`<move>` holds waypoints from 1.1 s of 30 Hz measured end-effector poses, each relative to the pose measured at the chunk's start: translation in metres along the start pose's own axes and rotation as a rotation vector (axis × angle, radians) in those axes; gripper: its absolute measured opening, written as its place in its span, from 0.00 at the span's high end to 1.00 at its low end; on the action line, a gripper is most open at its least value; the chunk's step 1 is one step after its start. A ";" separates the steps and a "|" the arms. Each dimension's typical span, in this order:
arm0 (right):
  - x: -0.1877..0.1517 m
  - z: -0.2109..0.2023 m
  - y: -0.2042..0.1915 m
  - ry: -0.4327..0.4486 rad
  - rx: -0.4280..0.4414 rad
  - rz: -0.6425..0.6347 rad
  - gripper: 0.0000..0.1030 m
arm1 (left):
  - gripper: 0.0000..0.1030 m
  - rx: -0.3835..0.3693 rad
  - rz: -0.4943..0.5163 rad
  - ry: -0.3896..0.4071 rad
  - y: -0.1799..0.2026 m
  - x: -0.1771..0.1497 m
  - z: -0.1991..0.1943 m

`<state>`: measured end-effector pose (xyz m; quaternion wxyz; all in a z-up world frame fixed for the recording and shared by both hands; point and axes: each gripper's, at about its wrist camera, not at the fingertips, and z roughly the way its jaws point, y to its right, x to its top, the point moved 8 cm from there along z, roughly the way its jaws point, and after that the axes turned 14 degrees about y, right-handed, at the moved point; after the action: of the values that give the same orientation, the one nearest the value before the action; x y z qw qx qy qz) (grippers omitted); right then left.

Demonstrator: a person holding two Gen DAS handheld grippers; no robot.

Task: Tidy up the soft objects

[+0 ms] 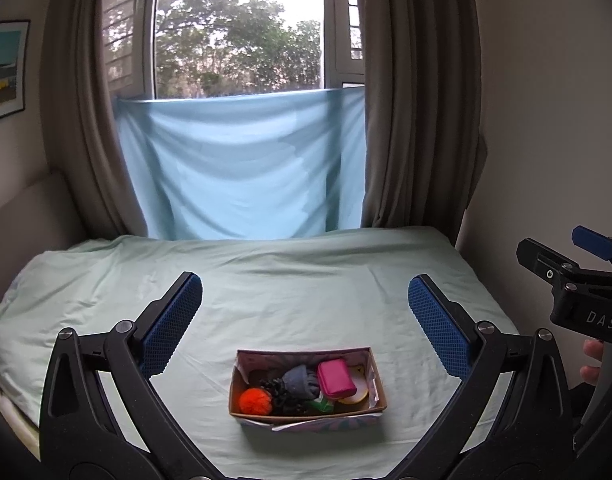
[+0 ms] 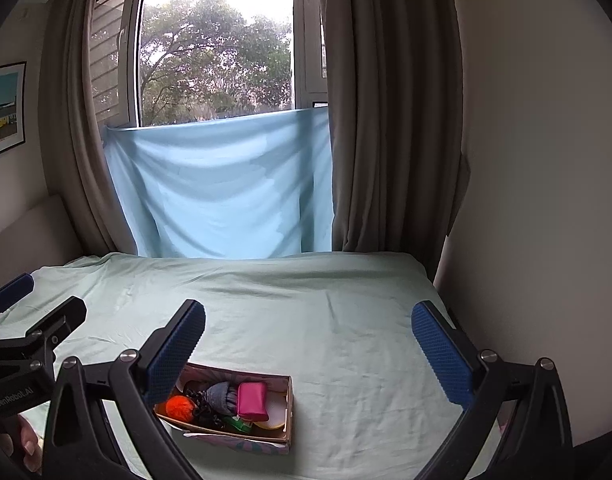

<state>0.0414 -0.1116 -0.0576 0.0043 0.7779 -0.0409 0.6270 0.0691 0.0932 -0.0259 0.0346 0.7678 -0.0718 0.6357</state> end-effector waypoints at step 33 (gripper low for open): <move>0.002 0.011 -0.001 -0.009 0.004 0.011 0.00 | 0.00 0.017 -0.001 -0.002 0.000 -0.002 0.010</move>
<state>0.0525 -0.1117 -0.0578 -0.0010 0.7804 -0.0438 0.6237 0.0783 0.0921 -0.0302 0.0284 0.7689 -0.0663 0.6353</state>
